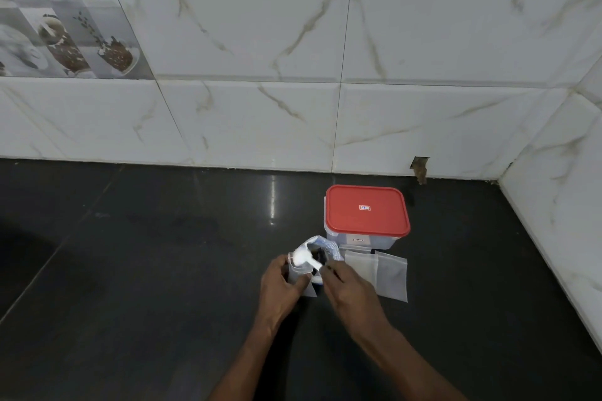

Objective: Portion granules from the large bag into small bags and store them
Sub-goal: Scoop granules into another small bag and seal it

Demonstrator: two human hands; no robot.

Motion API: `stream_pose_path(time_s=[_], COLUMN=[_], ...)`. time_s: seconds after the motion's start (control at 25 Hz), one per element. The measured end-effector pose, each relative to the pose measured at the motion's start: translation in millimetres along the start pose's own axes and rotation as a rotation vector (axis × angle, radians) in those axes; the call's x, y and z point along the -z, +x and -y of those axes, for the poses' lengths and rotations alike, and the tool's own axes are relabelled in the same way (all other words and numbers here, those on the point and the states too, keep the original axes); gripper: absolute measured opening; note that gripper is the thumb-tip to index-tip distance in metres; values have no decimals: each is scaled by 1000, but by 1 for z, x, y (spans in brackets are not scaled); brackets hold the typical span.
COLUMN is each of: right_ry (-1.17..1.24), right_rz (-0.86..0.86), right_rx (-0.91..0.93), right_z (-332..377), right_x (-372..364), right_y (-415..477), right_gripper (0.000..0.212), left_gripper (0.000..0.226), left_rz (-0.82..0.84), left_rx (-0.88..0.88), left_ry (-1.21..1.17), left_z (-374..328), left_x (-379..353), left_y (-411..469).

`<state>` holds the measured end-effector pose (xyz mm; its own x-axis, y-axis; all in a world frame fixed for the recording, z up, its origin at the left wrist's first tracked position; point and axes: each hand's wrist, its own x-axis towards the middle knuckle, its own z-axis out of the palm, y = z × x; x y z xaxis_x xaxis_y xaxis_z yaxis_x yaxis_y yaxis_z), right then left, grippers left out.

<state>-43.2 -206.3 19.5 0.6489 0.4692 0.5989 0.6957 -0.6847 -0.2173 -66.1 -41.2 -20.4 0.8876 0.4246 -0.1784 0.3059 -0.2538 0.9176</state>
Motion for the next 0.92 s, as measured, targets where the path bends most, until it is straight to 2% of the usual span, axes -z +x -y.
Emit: stream_pose_path(time_s=[0.04, 0.12, 0.2, 0.28, 0.4, 0.52, 0.6, 0.68, 0.8, 0.84, 0.92], right_ry=[-1, 77, 181, 356, 813, 919, 794, 420, -16, -85, -122], right_rz=[66, 125, 93, 64, 54, 17, -7, 3, 221, 295, 410], right_rx=[-10, -54, -160, -410, -863, -1005, -960, -685, -254, -171, -116], right_z=[1, -1, -2, 0, 3, -1, -9, -19, -24, -25, -28], right_x=[-3, -5, -1, 4, 14, 16, 12, 0, -16, -21, -34], right_y=[-4, -4, 2, 7, 17, 17, 14, 10, 5, 5, 2], right_gripper=[30, 25, 16, 13, 19, 16, 18, 20, 25, 30, 38], left_gripper=[42, 37, 39, 43, 40, 42, 44, 46, 38, 35, 31], left_rz=[1, -1, -4, -17, -10, -11, -4, 2, 12, 16, 13], left_rx=[-1, -3, -1, 4, -5, 2, 10, 14, 17, 16, 12], left_ry=[12, 26, 26, 36, 50, 53, 53, 44, 27, 21, 2], left_z=[0, 0, 1, 2, 1, 1, 3, 5, 6, 4, 1], left_x=[0, 0, -1, -3, -4, -4, -3, -3, -3, -3, -3], left_y=[0, 1, 1, 2, 2, 2, 2, 1, 1, 1, 1])
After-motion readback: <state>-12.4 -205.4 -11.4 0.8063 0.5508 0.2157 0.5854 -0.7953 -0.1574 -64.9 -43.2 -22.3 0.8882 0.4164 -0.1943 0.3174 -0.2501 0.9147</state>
